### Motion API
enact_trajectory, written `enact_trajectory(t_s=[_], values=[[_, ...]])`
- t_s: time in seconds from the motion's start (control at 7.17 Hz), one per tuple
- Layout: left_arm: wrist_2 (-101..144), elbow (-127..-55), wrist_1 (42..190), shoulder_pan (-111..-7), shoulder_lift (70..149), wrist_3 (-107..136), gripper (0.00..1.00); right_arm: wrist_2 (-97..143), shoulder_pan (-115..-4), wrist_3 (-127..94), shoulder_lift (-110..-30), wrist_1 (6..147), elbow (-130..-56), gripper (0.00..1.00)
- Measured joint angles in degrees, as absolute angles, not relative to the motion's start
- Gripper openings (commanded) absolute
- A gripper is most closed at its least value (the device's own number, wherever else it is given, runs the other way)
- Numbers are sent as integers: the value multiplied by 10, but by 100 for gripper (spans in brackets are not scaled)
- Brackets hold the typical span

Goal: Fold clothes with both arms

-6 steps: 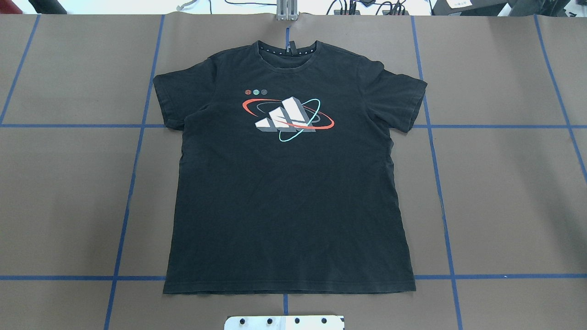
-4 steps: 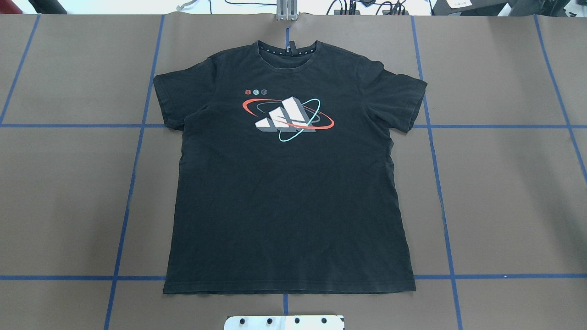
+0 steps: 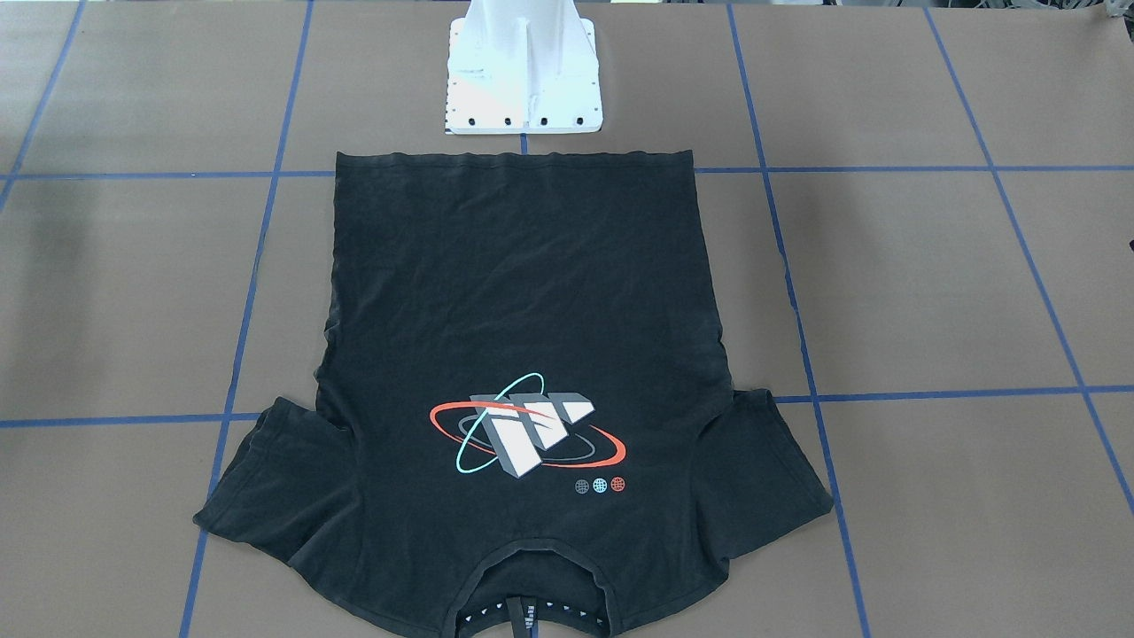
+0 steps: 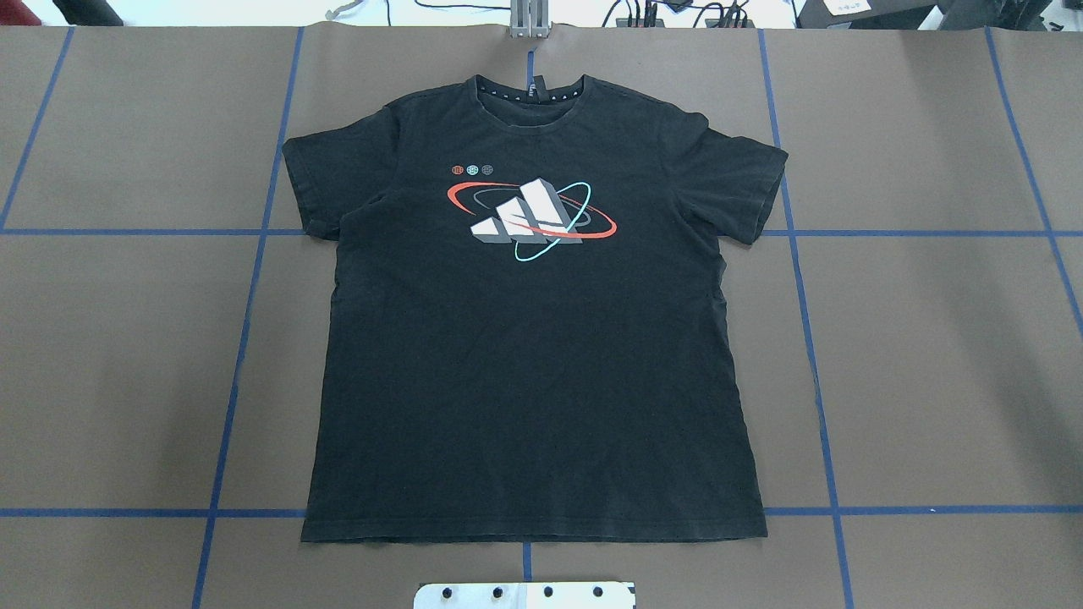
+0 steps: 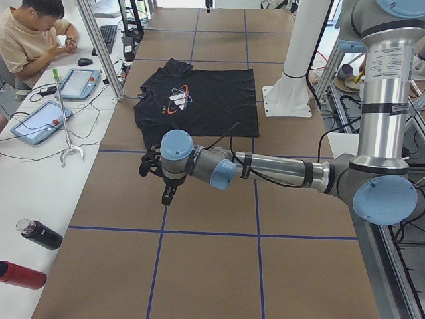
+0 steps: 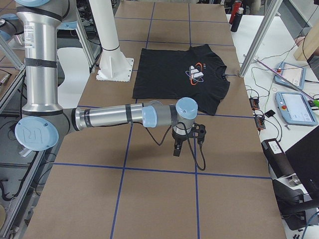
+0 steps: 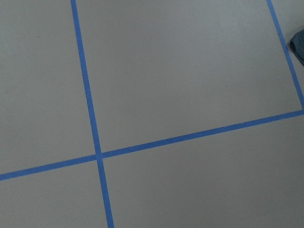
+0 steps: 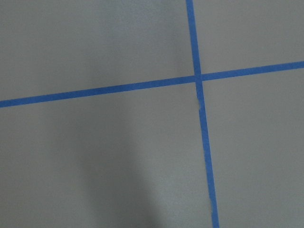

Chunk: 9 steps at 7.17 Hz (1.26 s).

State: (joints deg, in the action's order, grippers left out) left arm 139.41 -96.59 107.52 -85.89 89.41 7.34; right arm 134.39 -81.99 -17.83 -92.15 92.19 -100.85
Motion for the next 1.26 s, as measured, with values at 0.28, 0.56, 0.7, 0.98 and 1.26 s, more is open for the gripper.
enact_trajectory(t_s=[0.28,0.56,0.7,0.98,1.26], values=[[1394,-963,1089,-859,897,73,99,1376,-796,-177,-915,910,-1008,100],[1394,-955,1106,-858,899,72,99,1391,-737,-204,-861,828,-952,100],[1394,-953,1119,-857,900,72,99,1390,-711,-239,-805,790,-891,100],[1393,-951,1145,-855,901,73,99,1366,-664,-304,-662,754,-758,99],[1390,-951,1158,-854,902,74,99,1320,-633,-378,-585,675,-676,96]])
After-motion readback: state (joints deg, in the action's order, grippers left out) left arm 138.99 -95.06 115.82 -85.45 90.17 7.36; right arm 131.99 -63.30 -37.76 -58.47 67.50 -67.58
